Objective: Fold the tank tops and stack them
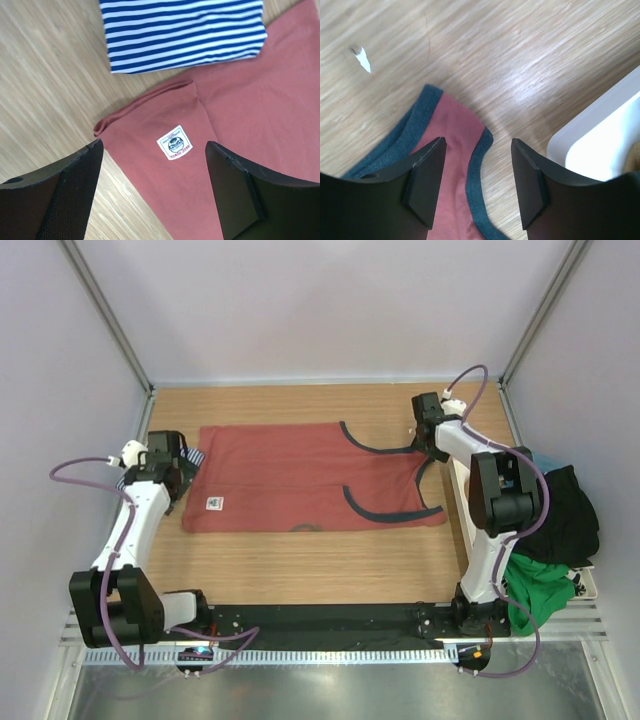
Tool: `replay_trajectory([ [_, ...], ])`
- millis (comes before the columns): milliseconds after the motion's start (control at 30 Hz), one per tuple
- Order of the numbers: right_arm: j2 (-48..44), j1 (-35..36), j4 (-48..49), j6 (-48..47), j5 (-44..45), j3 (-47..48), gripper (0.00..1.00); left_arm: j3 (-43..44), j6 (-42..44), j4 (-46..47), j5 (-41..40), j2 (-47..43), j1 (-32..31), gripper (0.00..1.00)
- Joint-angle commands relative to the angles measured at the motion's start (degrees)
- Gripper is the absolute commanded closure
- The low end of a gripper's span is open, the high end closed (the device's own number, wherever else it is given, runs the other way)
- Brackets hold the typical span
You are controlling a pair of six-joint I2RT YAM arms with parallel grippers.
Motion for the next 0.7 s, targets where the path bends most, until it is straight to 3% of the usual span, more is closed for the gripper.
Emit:
replay_trajectory([
  [0,-3.3,0.3,-0.7,-2.0,4.0,2.6,0.39,1.4,5.1,6.7,5.6,0.3,-0.5,0.16],
  [133,-6.2,0.2,1.9,-6.0,-1.5,2.9,0.39,3.6,9.8,12.6,11.0,4.0,-0.5,0.16],
  [300,-4.7,1.2,5.8,-7.7,-20.3,4.6,0.38,12.9,11.2,11.4,13.6,11.8,-0.6,0.17],
  [433,-1.7,3.9,7.7,-8.3,-23.9,8.2,0.32,16.8,12.2,11.3,14.3,17.3,-1.7,0.17],
  [667,10.7,10.1,3.1,-10.9,-22.8,24.3,0.34,27.5,15.4,9.2,11.8,27.9,-2.2,0.17],
])
